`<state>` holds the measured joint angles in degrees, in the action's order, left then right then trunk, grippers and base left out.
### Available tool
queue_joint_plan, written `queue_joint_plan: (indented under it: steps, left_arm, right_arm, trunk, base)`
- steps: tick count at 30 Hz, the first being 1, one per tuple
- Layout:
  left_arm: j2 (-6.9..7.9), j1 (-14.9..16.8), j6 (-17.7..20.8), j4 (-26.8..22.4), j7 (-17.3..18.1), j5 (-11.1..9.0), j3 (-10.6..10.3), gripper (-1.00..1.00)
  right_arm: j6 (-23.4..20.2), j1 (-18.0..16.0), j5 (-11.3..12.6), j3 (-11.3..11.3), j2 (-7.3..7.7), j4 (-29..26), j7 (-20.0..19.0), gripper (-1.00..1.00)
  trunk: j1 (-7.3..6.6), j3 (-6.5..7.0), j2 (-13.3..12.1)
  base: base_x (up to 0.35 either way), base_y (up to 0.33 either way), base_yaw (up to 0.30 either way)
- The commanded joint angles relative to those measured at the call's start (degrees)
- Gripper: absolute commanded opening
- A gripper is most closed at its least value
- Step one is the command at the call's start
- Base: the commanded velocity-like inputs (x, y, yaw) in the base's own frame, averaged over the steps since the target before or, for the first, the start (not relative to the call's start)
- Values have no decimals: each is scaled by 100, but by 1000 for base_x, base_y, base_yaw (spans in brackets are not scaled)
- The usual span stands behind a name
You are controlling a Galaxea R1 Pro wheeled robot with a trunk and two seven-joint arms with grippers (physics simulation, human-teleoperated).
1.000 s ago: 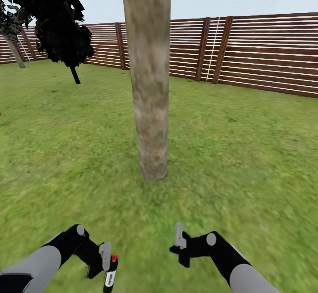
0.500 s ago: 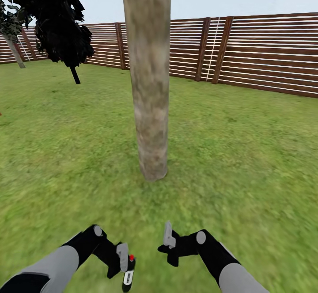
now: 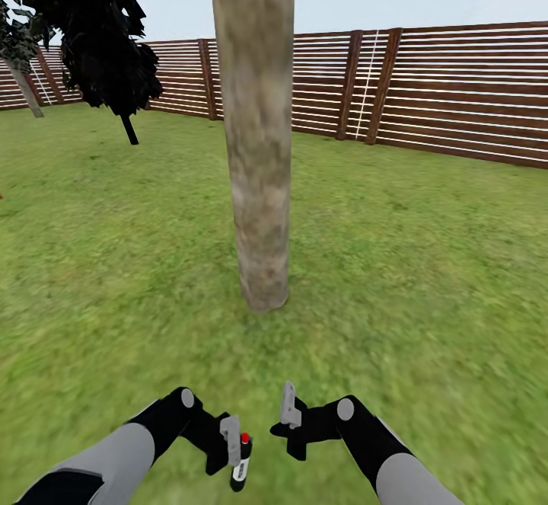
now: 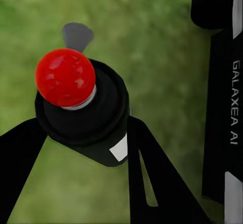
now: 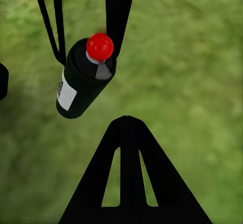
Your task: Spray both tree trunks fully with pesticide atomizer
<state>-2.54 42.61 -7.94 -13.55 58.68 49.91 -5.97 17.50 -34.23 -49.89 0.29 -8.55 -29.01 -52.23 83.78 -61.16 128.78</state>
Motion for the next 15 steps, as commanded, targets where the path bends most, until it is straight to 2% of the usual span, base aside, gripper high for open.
queue_joint_plan:
  steps: [1, 5, 9, 15]
  left_arm:
    - [-19, 3, -59, -11, 4, 48, 3, -100]
    - [-84, 10, -54, -29, -5, 14, 15, -100]
    - [-169, -28, -43, -276, -113, -11, 49, -100]
    - [-251, -34, -41, -299, -139, -16, 52, -100]
  right_arm:
    - [22, 0, -38, -2, 1, -8, -7, -100]
    - [22, -1, -41, -2, 2, -8, -7, -100]
    - [22, -1, -42, -2, 3, -15, -7, -100]
    - [21, 2, -38, -2, 3, -17, -7, -100]
  trunk:
    - [-1, -5, 2]
    - [-1, -5, 2]
    - [-1, -5, 2]
    - [-1, -5, 2]
  base:
    - [0, 0, 0]
    - [0, 0, 0]
    - [0, 0, 0]
    - [0, 0, 0]
